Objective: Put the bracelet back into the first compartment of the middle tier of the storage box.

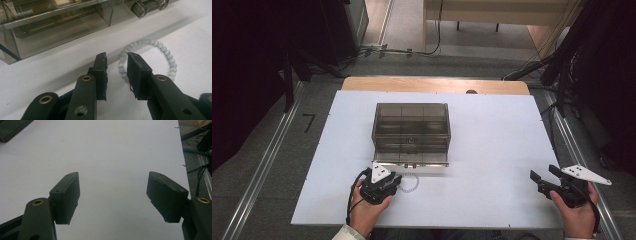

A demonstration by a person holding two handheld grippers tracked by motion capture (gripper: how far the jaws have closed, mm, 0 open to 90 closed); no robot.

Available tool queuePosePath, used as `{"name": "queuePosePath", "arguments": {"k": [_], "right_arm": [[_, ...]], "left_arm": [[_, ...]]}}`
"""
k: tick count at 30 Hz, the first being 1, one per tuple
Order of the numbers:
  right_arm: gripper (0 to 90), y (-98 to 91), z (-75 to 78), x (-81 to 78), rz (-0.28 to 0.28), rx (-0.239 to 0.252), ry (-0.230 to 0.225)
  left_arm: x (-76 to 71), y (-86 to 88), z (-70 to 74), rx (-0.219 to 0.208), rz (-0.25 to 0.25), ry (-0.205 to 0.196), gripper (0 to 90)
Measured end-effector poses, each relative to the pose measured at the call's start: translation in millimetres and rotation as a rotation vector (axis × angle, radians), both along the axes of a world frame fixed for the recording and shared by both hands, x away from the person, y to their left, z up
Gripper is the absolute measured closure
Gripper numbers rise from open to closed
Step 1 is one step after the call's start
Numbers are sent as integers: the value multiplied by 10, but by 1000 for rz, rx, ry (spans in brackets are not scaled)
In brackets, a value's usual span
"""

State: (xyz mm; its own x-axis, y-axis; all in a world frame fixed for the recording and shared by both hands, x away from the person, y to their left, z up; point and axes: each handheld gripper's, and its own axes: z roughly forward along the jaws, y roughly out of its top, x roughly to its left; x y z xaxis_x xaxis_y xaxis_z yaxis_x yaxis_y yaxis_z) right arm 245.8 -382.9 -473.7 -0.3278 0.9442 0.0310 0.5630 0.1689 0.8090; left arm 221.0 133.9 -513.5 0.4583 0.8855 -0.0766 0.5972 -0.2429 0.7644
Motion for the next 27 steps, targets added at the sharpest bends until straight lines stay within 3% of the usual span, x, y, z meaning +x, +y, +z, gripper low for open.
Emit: {"name": "queuePosePath", "arguments": {"k": [8, 14, 27], "right_arm": [[254, 6, -1, 1, -1, -6, -1], [261, 5, 1, -1, -2, -8, -1], [262, 10, -1, 0, 0, -10, -1]], "left_arm": [[-5, -44, -8, 40, 1, -19, 796], [13, 1, -18, 11, 0, -12, 853], [24, -4, -14, 23, -11, -12, 867]]}}
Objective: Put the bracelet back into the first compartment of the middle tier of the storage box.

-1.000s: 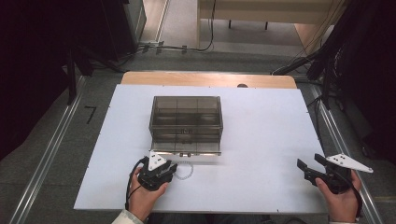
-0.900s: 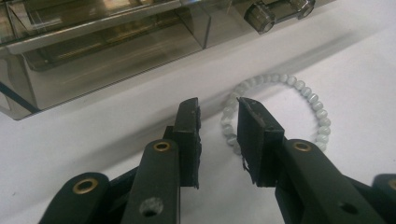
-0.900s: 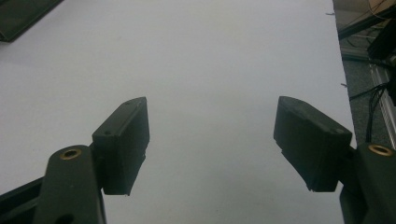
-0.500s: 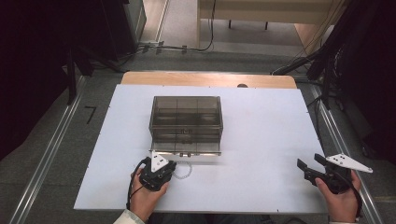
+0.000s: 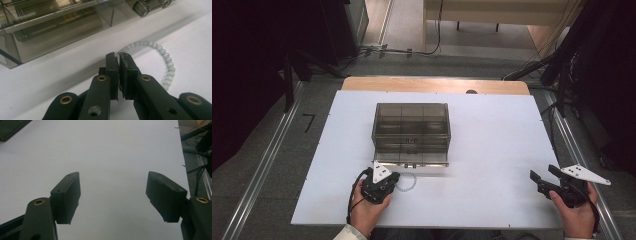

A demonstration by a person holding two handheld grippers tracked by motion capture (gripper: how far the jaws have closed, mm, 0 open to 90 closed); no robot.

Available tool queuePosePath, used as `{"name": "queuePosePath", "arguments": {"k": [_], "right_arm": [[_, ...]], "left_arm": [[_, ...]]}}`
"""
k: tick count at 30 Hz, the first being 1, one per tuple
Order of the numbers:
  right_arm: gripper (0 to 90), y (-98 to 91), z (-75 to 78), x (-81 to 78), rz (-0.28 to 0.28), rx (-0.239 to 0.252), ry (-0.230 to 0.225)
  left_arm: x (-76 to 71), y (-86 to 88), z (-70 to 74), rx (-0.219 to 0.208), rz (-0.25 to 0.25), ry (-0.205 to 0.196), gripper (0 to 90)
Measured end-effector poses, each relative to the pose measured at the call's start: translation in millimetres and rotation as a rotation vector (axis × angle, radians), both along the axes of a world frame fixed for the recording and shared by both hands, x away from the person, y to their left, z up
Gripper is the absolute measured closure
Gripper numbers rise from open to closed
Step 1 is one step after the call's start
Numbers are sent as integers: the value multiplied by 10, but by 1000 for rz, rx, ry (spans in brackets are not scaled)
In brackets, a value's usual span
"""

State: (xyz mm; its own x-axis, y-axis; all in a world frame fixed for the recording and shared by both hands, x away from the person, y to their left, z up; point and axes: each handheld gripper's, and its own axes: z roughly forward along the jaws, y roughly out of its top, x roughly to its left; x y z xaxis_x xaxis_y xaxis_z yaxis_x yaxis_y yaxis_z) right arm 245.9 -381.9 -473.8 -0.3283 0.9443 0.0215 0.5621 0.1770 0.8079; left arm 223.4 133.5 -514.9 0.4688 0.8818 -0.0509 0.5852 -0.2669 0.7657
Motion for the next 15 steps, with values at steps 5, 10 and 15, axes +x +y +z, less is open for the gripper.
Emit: {"name": "queuePosePath", "arguments": {"k": [5, 10, 15], "right_arm": [[262, 4, -1, 0, 2, 0, 0], [261, 4, -3, 2, 4, -1, 2], [261, 1, -4, 4, 3, 1, 0]], "left_arm": [[-1, -3, 1, 9, -7, -5, 871], [-5, -2, -1, 9, -7, -10, 874], [-2, 11, -2, -4, -9, -9, 878]]}}
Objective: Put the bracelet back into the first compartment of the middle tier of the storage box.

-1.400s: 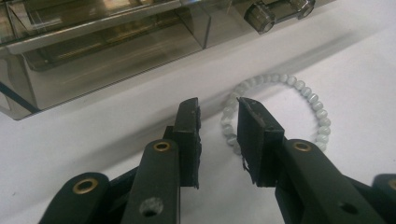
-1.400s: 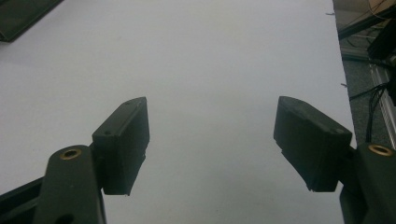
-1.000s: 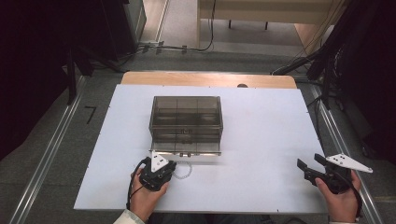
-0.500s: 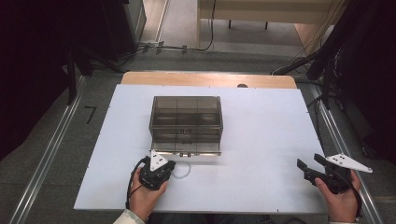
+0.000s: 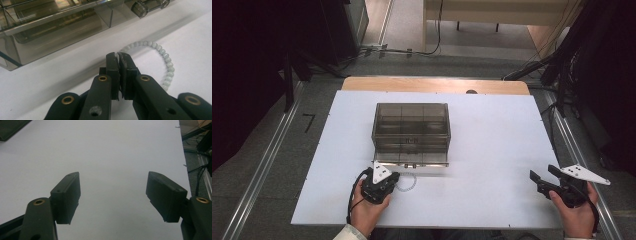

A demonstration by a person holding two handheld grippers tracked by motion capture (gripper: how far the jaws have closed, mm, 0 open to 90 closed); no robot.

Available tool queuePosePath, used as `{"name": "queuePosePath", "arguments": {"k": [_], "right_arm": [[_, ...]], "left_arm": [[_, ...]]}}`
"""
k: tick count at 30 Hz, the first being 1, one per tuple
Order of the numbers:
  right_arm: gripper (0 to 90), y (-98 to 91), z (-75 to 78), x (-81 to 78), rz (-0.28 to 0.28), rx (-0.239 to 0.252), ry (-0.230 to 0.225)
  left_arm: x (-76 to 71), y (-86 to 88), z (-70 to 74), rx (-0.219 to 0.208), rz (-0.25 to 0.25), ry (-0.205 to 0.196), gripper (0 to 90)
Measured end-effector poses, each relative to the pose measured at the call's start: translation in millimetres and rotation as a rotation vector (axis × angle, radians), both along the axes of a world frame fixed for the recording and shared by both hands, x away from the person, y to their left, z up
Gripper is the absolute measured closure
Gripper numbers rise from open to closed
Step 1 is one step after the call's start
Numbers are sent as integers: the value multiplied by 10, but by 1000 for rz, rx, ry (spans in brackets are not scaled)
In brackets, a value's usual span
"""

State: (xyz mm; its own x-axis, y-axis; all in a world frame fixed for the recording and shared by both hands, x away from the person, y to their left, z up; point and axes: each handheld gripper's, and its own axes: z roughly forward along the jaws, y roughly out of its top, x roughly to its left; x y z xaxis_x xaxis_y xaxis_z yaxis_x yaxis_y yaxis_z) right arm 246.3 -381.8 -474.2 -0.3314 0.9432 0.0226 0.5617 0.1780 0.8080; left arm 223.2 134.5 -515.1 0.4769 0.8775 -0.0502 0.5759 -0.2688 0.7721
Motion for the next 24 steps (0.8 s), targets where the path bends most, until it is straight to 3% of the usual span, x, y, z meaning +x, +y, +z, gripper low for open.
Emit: {"name": "queuePosePath", "arguments": {"k": [10, 24], "right_arm": [[259, -7, -2, -1, 1, 0, 3], [259, -4, -4, -1, 0, 0, 5]], "left_arm": [[-35, 40, 58, -59, -3, -17, 879], [-163, 125, 229, -178, -25, -135, 880]]}}
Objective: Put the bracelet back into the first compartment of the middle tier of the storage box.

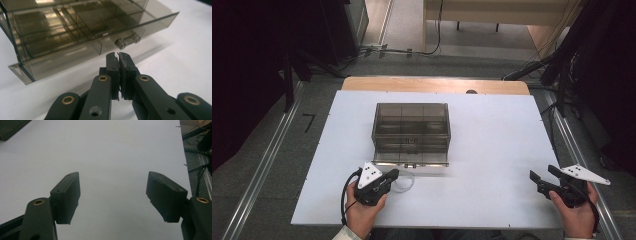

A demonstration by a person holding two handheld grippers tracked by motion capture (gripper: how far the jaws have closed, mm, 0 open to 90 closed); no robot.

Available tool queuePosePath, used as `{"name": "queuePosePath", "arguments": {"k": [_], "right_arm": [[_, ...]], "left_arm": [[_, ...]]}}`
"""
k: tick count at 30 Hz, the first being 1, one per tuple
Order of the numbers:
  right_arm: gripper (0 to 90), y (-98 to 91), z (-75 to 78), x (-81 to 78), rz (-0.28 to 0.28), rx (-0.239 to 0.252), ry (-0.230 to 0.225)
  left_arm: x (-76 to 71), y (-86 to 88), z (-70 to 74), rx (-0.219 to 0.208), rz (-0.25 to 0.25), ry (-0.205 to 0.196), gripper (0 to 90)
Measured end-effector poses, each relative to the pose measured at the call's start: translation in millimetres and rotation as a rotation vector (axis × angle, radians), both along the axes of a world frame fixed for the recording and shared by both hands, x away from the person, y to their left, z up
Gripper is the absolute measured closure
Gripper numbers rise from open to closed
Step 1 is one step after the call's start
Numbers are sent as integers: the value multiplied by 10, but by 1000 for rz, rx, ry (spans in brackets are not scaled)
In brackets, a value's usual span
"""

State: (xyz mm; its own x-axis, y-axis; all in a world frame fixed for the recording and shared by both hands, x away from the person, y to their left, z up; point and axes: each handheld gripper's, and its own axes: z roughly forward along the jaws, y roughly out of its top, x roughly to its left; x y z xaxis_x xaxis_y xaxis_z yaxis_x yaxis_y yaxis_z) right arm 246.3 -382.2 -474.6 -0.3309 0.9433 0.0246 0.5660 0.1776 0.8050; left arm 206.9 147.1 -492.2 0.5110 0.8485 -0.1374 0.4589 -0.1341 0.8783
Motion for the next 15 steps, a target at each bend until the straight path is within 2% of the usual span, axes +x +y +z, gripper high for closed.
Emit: {"name": "queuePosePath", "arguments": {"k": [5, 15], "right_arm": [[259, 0, -3, 3, 0, 1, 2], [259, -3, -5, 6, 1, 0, 3]], "left_arm": [[-16, 53, 47, -43, 11, -28, 880], [-77, 109, 149, -96, 8, -90, 879]]}}
